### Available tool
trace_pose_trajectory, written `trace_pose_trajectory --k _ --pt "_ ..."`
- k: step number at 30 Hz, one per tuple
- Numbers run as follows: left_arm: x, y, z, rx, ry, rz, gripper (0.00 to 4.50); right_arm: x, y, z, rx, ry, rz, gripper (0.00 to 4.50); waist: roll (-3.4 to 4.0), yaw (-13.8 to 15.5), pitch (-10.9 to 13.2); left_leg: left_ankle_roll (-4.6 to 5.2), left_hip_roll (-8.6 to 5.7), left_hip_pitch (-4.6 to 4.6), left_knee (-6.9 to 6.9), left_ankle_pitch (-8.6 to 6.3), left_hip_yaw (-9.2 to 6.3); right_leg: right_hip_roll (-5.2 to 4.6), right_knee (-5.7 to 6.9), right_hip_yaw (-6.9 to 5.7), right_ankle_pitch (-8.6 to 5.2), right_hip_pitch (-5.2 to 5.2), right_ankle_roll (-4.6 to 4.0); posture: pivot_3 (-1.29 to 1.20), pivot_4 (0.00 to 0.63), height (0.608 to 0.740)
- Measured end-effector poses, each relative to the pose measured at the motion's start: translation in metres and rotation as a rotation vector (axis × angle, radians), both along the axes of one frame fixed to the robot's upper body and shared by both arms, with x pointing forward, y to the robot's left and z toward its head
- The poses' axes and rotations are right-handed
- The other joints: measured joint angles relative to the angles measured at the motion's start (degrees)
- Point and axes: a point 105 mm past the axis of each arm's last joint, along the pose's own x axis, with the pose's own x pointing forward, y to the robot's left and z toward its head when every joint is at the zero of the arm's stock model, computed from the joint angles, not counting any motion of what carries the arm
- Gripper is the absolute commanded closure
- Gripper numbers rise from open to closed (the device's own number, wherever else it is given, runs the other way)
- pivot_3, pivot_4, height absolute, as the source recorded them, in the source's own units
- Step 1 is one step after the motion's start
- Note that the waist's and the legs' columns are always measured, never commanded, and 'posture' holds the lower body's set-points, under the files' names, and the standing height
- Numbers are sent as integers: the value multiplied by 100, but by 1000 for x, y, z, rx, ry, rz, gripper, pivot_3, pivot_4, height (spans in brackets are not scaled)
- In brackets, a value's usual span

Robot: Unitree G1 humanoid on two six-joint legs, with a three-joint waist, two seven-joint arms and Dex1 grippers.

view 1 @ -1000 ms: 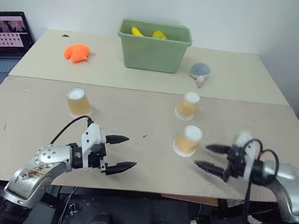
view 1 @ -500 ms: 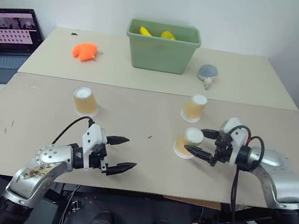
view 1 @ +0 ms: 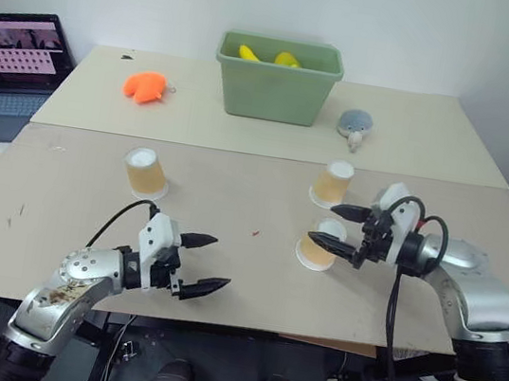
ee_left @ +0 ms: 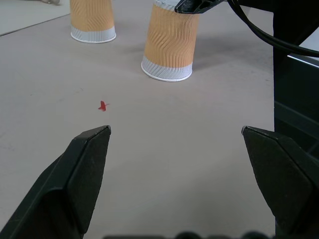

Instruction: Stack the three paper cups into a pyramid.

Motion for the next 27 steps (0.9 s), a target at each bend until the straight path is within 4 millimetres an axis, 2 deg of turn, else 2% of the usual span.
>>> trace_pose_trajectory --k 22,26,27 --pt "2 1 1 9 -9 8 0 -1 -6 -17 14 64 -26 24 0 -5 0 0 0 1 0 0 0 1 1 0 0 0 0 0 150 732" --pt "2 1 1 10 -7 9 0 -1 -6 -18 16 67 -26 948 0 -4 0 0 0 1 0 0 0 0 1 0 0 0 0 0 150 732" --pt "2 1 1 10 -7 9 0 -1 -6 -18 16 67 -26 1378 0 -4 0 0 0 1 0 0 0 0 1 0 0 0 0 0 150 732"
